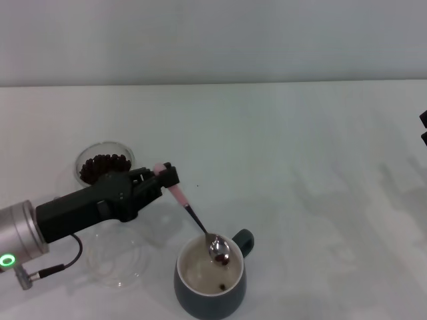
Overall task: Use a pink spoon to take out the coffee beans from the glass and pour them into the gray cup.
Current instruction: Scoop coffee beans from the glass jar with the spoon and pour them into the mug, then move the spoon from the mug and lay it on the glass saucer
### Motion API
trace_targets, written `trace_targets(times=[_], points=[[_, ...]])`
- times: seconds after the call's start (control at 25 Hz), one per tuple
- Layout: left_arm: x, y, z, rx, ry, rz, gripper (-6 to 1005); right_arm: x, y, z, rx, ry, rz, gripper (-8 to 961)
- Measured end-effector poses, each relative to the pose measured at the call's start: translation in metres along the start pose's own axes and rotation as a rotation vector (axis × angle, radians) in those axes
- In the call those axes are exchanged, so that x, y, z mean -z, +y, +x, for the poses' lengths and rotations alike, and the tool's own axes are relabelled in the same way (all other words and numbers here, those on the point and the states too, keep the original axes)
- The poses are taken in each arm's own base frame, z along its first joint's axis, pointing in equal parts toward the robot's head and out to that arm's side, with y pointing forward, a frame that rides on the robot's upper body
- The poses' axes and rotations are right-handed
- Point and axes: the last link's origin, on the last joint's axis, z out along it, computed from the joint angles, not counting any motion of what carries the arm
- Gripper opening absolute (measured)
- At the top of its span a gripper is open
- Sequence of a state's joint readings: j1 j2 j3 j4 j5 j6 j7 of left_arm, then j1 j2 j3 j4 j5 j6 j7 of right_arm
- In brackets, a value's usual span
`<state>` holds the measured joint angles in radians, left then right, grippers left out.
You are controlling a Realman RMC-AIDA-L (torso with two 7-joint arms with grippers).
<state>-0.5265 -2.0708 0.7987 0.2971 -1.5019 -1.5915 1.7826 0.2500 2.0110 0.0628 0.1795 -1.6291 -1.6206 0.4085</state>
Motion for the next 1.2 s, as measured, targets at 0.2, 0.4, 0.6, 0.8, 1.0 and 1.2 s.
trace_targets(times=[0.2,0.4,0.6,0.8,1.0,1.2], points=[[-0.011,0.013,0.006,-0.19,-0.068,-0.128,136,0.0,0.0,0.0,0.0,0.0,0.0,693],[-0.009,0.014,0.009,-0.236,-0.045,-0.13,136,0.0,0.0,0.0,-0.001,-0.002,-0.001,693],[0.008,0.012,0.013,-0.233,0.035,-0.08,136,0.0,0.0,0.0,-0.001,-0.001,0.0,693],[0.047,0.007,0.019,-0.124,0.239,0.047,137,0.0,0.0,-0.001,-0.001,-0.005,-0.001,693],[0.105,0.003,0.012,0.082,0.483,0.223,137,-0.002,0.0,-0.002,-0.001,-0.013,0.001,693],[0.155,0.002,-0.01,0.267,0.636,0.384,136,-0.007,-0.001,-0.002,-0.001,-0.017,0.003,693]])
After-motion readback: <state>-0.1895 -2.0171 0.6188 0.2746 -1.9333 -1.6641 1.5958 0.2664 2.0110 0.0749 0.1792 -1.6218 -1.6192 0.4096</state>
